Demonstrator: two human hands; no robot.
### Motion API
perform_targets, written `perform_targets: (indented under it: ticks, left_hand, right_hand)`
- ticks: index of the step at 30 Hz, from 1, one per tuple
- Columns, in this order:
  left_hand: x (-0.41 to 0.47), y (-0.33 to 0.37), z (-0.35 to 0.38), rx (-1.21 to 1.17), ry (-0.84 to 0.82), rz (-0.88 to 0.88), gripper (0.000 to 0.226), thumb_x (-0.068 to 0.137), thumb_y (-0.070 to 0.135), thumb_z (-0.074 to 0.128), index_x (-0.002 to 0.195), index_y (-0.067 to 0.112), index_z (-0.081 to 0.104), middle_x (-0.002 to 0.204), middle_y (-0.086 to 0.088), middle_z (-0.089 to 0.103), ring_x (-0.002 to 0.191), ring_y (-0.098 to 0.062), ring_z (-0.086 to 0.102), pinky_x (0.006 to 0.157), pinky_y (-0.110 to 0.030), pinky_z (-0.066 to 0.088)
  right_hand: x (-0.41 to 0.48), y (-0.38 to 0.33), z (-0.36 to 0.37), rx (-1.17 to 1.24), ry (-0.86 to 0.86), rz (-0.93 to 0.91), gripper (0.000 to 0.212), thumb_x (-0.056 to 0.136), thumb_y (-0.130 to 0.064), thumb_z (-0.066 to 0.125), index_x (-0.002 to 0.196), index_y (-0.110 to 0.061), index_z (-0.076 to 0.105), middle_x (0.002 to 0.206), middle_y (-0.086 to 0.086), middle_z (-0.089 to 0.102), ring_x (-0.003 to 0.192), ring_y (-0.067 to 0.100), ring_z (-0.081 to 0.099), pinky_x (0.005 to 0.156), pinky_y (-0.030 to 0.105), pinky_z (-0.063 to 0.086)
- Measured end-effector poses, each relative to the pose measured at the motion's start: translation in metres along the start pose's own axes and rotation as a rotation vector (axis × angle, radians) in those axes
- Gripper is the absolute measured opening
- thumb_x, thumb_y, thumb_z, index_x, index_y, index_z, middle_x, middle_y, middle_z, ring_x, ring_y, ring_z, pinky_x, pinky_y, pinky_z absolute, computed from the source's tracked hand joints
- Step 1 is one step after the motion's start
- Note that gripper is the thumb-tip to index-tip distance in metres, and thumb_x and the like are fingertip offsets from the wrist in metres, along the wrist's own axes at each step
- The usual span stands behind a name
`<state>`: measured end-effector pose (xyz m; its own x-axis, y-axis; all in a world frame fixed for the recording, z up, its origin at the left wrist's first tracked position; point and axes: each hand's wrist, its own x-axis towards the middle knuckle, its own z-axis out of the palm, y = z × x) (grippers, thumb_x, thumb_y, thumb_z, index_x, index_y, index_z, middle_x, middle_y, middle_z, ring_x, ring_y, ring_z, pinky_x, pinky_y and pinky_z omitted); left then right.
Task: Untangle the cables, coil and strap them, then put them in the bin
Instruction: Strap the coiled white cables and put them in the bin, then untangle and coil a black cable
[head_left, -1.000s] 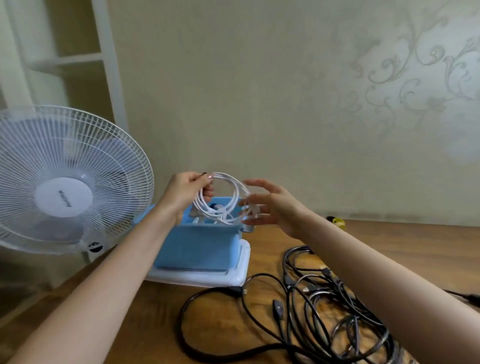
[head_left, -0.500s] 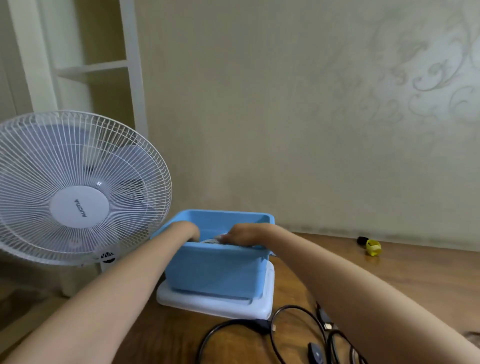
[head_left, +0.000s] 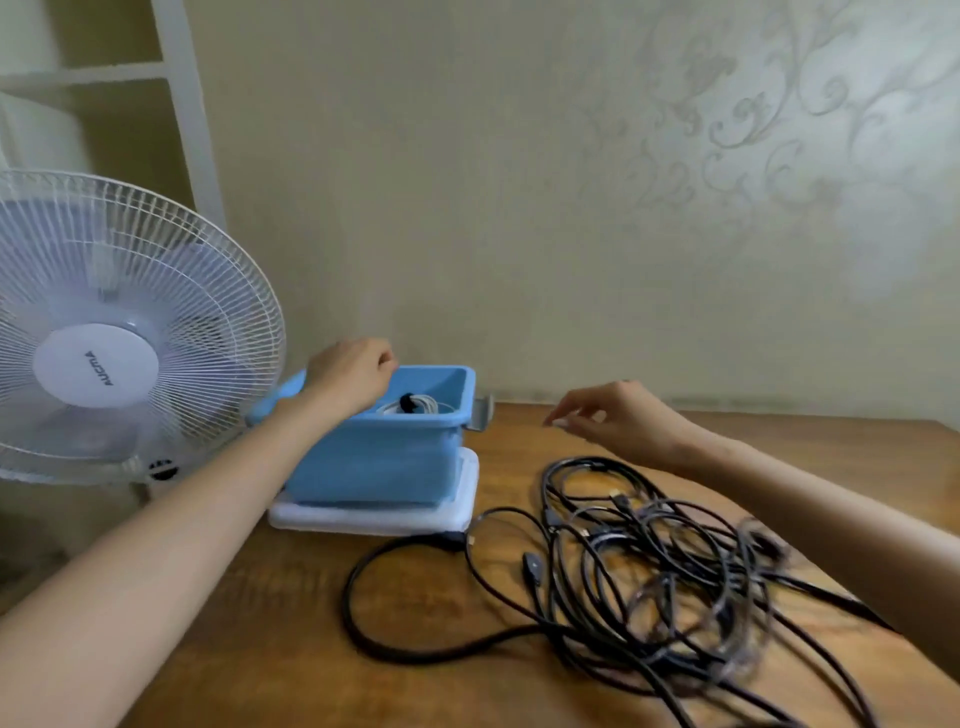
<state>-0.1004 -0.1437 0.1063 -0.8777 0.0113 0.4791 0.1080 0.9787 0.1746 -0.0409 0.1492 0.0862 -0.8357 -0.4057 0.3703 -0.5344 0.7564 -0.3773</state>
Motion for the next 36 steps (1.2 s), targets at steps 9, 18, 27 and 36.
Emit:
perform_targets:
  ticks: [9,18,27,36]
  left_hand:
    - [-0.08,0.132,0.054,-0.147,-0.267,0.538,0.022,0.095,0.032,0.053,0.106,0.018,0.065,0.109,-0.001,0.064,0.108,-0.018,0.053,0.086,-0.03,0.04]
    - [-0.094,0.131,0.068,-0.512,-0.85,0.595,0.013,0.082,0.03,0.072,0.074,0.02,0.068,0.074,0.006,0.065,0.071,-0.003,0.055,0.07,-0.022,0.041]
    - [-0.033,0.144,0.011,-1.382,-0.097,-0.075,0.028,0.105,0.021,0.029,0.083,0.011,0.044,0.056,-0.002,0.068,0.031,-0.005,0.036,0.038,-0.017,0.041]
    - [-0.001,0.142,-0.005,-1.595,0.232,-0.121,0.028,0.103,0.017,0.02,0.079,0.016,0.033,0.093,-0.017,0.07,0.037,-0.009,0.039,0.036,-0.018,0.027]
  right_hand:
    - [-0.121,0.084,-0.004,-0.06,-0.111,0.278,0.015,0.088,-0.034,0.066,0.099,-0.026,0.074,0.094,-0.009,0.071,0.081,0.001,0.061,0.074,0.021,0.047]
    - [-0.127,0.086,0.012,-0.184,-0.054,0.314,0.019,0.093,-0.034,0.059,0.077,-0.024,0.056,0.077,-0.009,0.059,0.069,0.009,0.056,0.056,0.019,0.04]
    - [-0.055,0.063,-0.11,0.476,0.611,0.245,0.024,0.097,-0.001,0.046,0.078,-0.016,0.047,0.042,-0.007,0.059,0.029,0.002,0.042,0.032,0.012,0.029]
    - [-0.057,0.075,-0.139,0.44,0.557,0.168,0.022,0.095,-0.018,0.059,0.075,-0.013,0.051,0.064,0.009,0.058,0.043,0.005,0.053,0.042,0.018,0.044]
